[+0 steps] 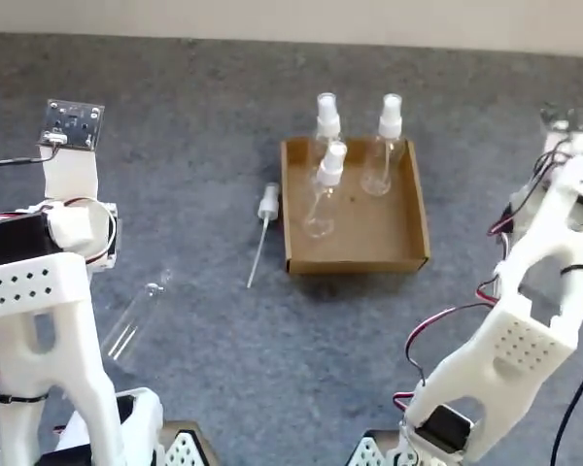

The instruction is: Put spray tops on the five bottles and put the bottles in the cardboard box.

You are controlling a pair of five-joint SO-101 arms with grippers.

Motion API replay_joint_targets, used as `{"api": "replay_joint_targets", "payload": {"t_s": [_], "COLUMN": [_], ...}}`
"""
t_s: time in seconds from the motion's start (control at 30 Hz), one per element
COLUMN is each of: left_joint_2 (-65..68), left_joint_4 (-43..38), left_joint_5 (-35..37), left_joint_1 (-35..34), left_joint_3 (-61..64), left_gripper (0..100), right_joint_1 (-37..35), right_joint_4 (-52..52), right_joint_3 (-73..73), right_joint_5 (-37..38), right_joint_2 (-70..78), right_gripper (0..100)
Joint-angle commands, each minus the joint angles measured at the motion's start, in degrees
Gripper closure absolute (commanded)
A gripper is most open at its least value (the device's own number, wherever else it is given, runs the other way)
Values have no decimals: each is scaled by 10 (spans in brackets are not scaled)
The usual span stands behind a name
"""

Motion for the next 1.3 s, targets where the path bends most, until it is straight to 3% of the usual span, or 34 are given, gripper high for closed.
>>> {"api": "replay_joint_targets", "payload": {"t_s": [0.0, 0.3, 0.6, 0.77, 0.93, 1.07, 1.27], "left_joint_2": [-13, -14, -12, -7, -7, -7, -7], "left_joint_4": [4, 6, 38, 33, 20, -34, -153], "left_joint_5": [4, 55, 130, 155, 161, 185, 187], "left_joint_1": [10, 109, 296, 369, 392, 411, 475], "left_joint_3": [-8, -51, -218, -334, -444, -482, -451], "left_gripper": [951, 952, 954, 954, 955, 955, 998], "right_joint_1": [-7, -78, -225, -331, -409, -446, -552], "right_joint_4": [31, 53, 85, -4, -186, -295, -375], "right_joint_3": [-86, -93, -25, 176, 514, 744, 879], "right_joint_5": [-13, -105, -175, -215, -221, -251, -260], "right_joint_2": [-68, -194, -421, -604, -823, -952, -1035], "right_gripper": [995, 995, 995, 995, 995, 995, 995]}}
